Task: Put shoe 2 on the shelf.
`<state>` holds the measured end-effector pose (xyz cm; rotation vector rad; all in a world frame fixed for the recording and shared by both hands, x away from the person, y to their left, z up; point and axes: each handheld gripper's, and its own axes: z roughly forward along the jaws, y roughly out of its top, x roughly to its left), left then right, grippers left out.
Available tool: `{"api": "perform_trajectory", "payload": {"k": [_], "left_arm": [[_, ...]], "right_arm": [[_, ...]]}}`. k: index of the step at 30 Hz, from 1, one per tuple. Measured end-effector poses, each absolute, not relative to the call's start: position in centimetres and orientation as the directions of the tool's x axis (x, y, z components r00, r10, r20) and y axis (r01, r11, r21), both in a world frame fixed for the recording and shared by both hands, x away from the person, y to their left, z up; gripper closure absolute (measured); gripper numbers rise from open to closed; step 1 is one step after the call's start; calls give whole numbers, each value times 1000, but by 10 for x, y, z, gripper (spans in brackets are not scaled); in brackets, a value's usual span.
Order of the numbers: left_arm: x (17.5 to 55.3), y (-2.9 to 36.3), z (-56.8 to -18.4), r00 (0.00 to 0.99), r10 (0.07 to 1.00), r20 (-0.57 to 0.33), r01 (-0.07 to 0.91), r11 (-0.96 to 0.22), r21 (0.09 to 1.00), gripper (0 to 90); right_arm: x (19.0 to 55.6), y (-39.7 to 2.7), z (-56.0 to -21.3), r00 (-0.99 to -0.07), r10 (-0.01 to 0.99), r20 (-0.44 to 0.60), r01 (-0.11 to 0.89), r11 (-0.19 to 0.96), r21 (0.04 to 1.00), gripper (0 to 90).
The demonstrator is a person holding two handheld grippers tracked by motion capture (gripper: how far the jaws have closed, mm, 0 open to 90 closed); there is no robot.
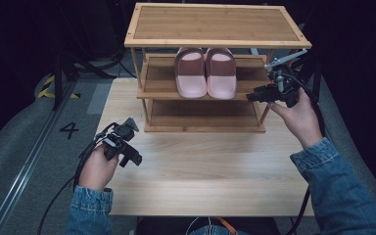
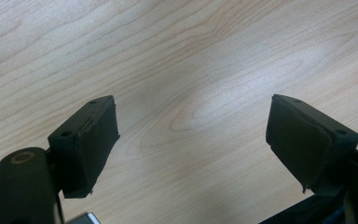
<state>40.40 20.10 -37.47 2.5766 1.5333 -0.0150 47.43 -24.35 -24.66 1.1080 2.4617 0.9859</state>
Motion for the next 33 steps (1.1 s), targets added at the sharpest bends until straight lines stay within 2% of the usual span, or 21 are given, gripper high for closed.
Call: {"api": "perform_trajectory", "payload": {"k": [13,21,24,33], "left_arm": [[409,195,-375,546,834,-79,835,-533,139,172],[416,191,-378,562,822,-95,826,-551,119,172],[416,191,-379,558,824,-94,828,-547,121,172],[417,193,-384,547,832,-97,836,-536,116,172]], "right_arm": [[450,-288,-268,-636,771,19,599,478,643,470],[435,-319,-287,-617,787,-6,621,491,611,415],[433,-329,-301,-605,796,37,664,478,575,376],[435,-337,-352,-594,799,96,714,469,520,373]]}}
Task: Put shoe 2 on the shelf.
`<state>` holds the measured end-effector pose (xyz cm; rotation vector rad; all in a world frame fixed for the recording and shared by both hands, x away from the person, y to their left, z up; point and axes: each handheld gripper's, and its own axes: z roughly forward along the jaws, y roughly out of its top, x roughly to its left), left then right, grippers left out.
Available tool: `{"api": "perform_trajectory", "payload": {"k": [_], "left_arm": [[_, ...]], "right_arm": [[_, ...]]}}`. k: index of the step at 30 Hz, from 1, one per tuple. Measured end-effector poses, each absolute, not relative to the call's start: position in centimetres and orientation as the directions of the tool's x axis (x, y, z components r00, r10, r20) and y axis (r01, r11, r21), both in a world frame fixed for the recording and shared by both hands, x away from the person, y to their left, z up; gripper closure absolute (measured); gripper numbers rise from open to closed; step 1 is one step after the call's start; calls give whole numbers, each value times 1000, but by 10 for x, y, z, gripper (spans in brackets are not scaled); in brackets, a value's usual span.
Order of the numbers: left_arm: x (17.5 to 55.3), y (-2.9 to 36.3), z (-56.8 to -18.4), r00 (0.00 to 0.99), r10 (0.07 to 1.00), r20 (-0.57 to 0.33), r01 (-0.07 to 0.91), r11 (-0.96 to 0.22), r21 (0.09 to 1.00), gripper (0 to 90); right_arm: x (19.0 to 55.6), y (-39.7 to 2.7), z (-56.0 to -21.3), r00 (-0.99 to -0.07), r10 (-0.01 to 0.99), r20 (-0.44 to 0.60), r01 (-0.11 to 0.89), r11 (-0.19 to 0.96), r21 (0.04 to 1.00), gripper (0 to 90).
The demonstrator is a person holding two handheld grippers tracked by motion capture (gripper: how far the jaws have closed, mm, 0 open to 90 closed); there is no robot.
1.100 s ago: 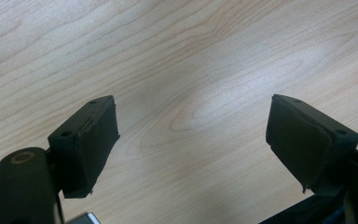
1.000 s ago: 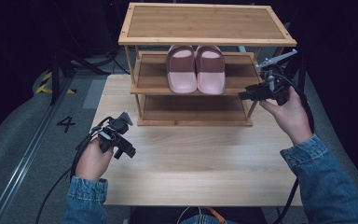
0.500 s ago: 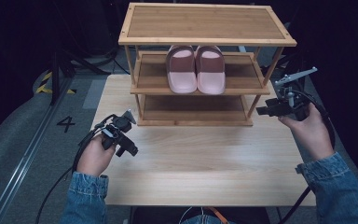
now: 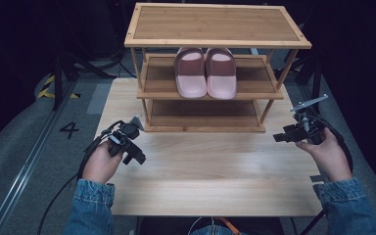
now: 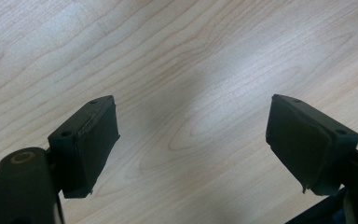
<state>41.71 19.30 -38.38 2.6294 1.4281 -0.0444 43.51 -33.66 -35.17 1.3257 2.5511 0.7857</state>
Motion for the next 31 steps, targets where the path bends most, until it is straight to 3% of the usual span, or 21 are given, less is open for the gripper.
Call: {"api": "perform_trajectory", "payload": {"k": [18,31], "left_arm": [[417,189,-391,593,802,-72,801,-578,154,172],[421,192,-397,580,812,-68,810,-565,158,171]], "right_arm": [[434,-355,-416,-565,821,83,732,452,510,370],[433,-359,-440,-576,815,61,703,456,546,365]]}}
